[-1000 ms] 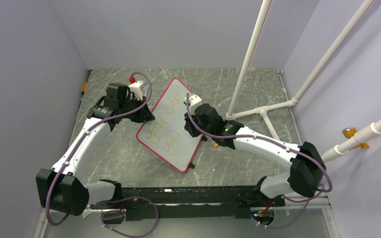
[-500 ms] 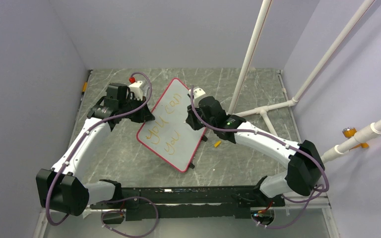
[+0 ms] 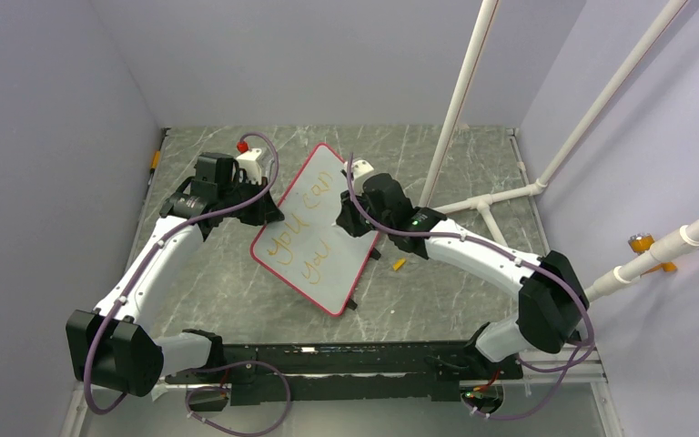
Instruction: Write a sentence on the whiteboard
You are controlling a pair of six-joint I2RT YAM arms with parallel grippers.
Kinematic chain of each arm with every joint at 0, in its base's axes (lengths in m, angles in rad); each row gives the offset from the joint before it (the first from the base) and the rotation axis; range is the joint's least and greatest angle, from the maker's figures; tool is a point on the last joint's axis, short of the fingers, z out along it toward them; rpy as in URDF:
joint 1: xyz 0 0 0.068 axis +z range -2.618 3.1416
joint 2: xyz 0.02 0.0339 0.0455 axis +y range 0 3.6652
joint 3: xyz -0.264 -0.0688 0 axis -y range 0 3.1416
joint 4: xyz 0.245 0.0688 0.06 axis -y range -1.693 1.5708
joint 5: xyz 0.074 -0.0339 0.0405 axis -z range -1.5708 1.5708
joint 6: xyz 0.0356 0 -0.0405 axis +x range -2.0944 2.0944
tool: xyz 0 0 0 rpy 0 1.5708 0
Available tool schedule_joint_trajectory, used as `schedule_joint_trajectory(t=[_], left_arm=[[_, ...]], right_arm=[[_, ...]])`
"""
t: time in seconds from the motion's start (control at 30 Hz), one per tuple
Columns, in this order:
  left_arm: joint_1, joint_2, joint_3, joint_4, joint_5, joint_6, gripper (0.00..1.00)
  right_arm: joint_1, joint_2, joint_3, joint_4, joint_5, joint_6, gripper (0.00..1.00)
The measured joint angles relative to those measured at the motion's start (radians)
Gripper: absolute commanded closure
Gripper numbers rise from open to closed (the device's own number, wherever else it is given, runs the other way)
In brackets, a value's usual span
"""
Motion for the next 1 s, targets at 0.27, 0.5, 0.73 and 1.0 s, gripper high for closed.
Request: schedule_joint_trajectory(t=[0.27,0.5,0.73,1.0], left_arm=[[0.000,0.000,0.000,0.000,0.000,0.000,1.00],[0.000,0.000,0.000,0.000,0.000,0.000,1.00],[0.000,0.000,0.000,0.000,0.000,0.000,1.00],[0.000,0.001,0.000,-0.004,-0.007,0.000,1.00]], right_arm=[[-0.009,0.017,0.005,0.023,-0.026,0.018,1.00],[-0.011,0.034,0.005,0.031,-0.041,0.031,1.00],[-0.013,0.039,0.000,0.048,-0.050,0.034,1.00],[-0.015,0.037,-0.024,0.085,-0.056,0.042,1.00]])
